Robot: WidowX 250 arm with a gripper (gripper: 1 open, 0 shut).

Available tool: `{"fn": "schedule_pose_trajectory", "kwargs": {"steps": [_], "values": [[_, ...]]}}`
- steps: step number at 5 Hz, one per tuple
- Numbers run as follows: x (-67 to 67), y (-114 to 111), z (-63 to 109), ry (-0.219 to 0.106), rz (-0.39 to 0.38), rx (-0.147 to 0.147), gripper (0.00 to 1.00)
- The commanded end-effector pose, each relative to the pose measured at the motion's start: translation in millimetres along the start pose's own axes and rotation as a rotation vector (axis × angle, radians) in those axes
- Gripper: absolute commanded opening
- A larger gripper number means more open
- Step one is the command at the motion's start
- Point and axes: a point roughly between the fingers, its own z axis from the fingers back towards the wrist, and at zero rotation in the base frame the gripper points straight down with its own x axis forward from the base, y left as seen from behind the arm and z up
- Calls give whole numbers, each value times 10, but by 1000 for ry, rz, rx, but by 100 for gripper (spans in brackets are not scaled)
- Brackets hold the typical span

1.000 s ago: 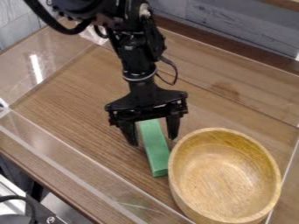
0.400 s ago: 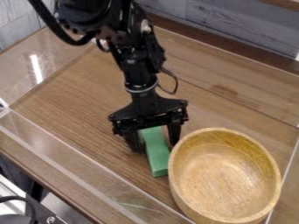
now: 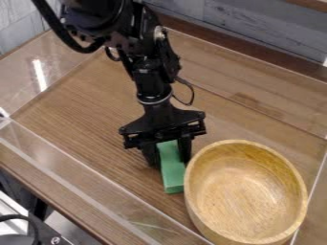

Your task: Put the green block in the brown bowl

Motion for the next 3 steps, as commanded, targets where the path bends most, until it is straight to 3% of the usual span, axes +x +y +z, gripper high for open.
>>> {"fn": "schedule_pose_trajectory", "kwargs": {"steps": [1, 3], "values": [[65, -13, 122, -22, -11, -15, 0], [72, 3, 273, -5, -57, -3, 0]]}}
